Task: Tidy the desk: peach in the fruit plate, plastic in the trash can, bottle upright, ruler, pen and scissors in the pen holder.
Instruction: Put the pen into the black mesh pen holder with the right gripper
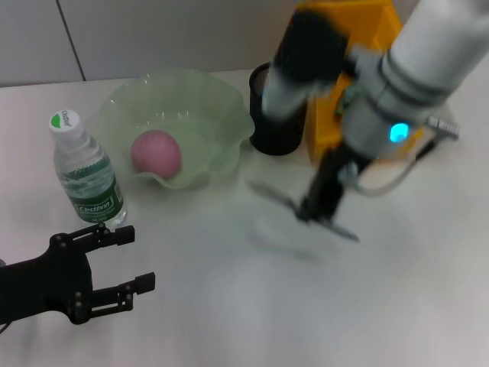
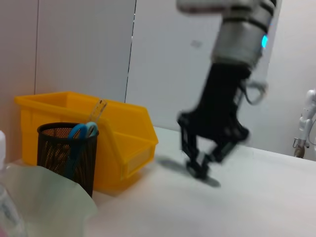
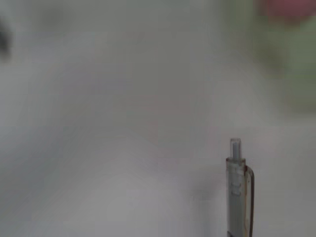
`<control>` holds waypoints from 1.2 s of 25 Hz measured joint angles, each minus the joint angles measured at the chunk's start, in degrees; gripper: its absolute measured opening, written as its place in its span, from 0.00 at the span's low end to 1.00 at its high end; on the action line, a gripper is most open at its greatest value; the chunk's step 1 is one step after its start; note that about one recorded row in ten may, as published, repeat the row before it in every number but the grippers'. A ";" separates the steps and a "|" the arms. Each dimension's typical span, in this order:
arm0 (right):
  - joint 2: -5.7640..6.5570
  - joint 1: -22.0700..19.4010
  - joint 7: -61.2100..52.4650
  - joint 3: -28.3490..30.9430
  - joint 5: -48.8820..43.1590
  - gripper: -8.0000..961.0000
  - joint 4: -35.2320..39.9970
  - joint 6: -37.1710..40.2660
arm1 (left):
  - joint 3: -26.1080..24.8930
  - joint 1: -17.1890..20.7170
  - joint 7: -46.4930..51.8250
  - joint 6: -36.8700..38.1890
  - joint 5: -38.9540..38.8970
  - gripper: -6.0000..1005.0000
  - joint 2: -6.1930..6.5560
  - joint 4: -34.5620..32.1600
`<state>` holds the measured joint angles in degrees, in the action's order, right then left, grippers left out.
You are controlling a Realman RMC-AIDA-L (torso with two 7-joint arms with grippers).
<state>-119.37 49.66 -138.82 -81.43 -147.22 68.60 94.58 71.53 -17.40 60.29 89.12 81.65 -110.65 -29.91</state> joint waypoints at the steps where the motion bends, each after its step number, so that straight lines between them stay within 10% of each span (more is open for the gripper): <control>1: 0.01 -0.07 0.69 2.87 0.64 0.14 0.60 -0.51 | 0.00 0.00 0.00 0.00 0.00 0.79 0.00 -0.02; 13: -0.02 -9.14 9.54 13.33 16.27 0.14 4.42 -21.43 | -0.68 -0.65 0.00 0.00 0.00 0.79 -0.67 0.18; 30: -0.15 -16.75 17.98 5.77 31.32 0.14 -0.43 -52.69 | -1.50 -1.19 0.99 -0.34 0.00 0.79 -1.09 0.19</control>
<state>-119.52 32.91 -120.84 -75.66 -115.90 68.16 41.89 70.03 -18.58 61.28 88.78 81.65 -111.74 -29.72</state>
